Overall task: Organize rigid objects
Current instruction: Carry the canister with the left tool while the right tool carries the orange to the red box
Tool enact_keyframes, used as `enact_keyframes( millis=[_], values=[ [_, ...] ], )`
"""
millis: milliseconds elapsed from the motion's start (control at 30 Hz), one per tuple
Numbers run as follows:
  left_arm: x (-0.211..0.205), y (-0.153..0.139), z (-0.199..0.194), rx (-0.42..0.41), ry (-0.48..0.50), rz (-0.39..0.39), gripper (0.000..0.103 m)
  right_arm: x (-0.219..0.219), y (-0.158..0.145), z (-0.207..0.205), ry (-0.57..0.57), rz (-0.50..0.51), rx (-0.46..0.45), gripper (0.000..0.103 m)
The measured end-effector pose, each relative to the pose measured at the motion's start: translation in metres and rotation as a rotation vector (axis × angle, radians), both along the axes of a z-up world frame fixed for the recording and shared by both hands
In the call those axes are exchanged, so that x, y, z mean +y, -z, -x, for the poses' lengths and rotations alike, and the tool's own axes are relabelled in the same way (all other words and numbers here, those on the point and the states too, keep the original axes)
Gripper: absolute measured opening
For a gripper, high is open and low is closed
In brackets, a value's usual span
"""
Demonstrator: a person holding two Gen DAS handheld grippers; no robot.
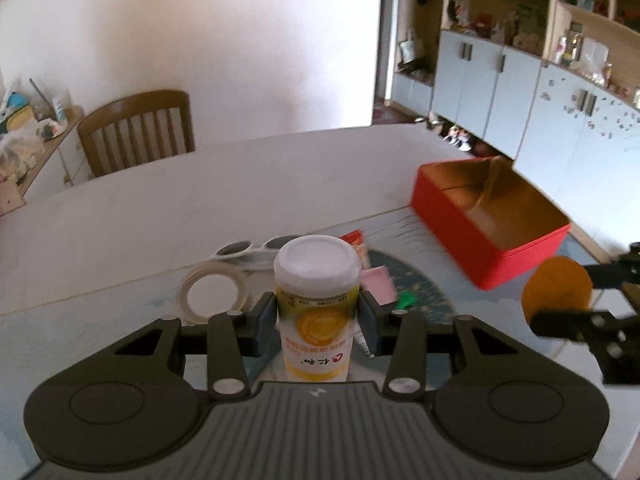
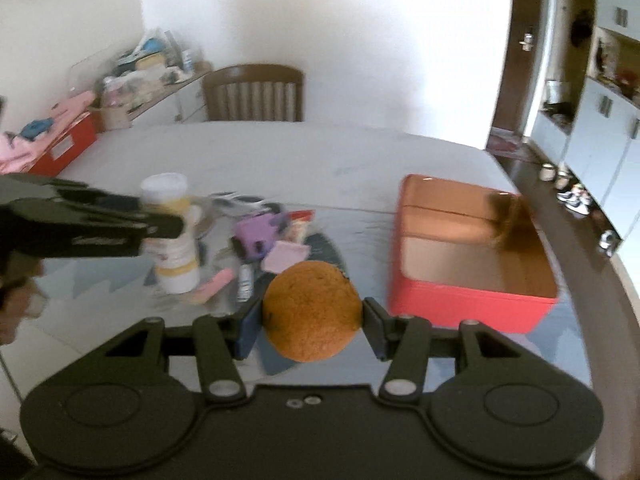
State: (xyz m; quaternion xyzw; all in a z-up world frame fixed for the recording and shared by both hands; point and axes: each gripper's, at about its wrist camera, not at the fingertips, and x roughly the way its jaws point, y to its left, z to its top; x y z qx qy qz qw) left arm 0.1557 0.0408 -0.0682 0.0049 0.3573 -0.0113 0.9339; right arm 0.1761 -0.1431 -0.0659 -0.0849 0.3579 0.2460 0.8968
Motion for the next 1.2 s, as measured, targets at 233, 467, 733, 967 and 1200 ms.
enact_keyframes(
  millis=[233, 467, 733, 967, 1200],
  values=[
    [-0.032, -0.023, -0.006, 0.011, 0.070, 0.011, 0.043, -0.034, -0.009, -0.023, 0.062, 0.016, -0.033, 0.053],
    [-0.080, -0.038, -0.040, 0.013, 0.129, 0.025, 0.043, -0.071, -0.006, -0.066, 0.082, 0.039, -0.053, 0.053],
    [-0.139, -0.042, -0.100, 0.033, 0.159, 0.050, 0.043, -0.099, 0.014, -0.111, 0.034, 0.066, -0.039, 0.053],
    [-0.173, -0.042, -0.148, 0.063, 0.172, 0.049, 0.043, -0.112, 0.026, -0.141, -0.023, 0.073, -0.044, 0.053],
    [-0.199, -0.010, -0.195, 0.179, 0.175, -0.004, 0.043, -0.111, 0.043, -0.158, -0.099, 0.115, -0.017, 0.053]
  ],
)
